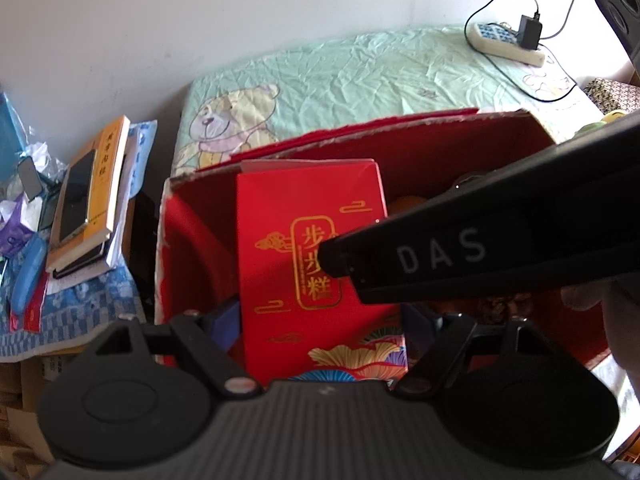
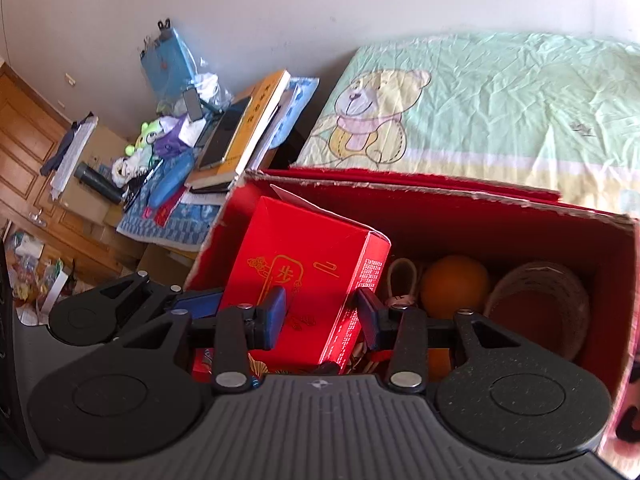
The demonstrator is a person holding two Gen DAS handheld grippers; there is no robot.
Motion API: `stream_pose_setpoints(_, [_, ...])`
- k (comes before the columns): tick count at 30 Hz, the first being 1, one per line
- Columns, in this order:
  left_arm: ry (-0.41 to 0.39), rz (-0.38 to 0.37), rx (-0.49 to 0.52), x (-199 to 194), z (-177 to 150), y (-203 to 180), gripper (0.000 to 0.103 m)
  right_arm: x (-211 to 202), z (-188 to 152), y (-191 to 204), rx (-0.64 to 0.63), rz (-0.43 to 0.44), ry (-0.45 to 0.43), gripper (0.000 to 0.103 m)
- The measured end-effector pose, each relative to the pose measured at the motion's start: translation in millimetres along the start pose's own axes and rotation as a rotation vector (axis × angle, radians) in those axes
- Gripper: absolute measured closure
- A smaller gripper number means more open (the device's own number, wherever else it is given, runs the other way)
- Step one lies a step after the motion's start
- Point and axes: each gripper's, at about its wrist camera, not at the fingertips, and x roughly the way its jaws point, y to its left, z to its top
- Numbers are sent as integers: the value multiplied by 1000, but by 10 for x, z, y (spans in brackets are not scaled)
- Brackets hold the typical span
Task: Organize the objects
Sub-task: 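Lift the gift box with the left gripper and carry it over the red box, then lower the gift box into the red box and open the left gripper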
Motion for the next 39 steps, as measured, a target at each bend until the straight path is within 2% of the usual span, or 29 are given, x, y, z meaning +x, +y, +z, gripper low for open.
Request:
stream_pose_setpoints(11, [109,35,-28,405,5,78,23,411,78,-126,-15,30,118,60])
stream_pose_setpoints(16, [116,108,19,499,21,8,23,533,113,-218,19,65,144,60])
stream_pose_setpoints(25, [127,132,40,528,-10,-40,20,608,106,-341,63,100,186,59])
stream_pose_setpoints(34, [136,139,60,587,-48,-59,20,599,81,-367,78,106,167,60])
stream_pose_setpoints(39, [152,127,45,642,-38,-37,20,499,75,-379,89,66,143,60])
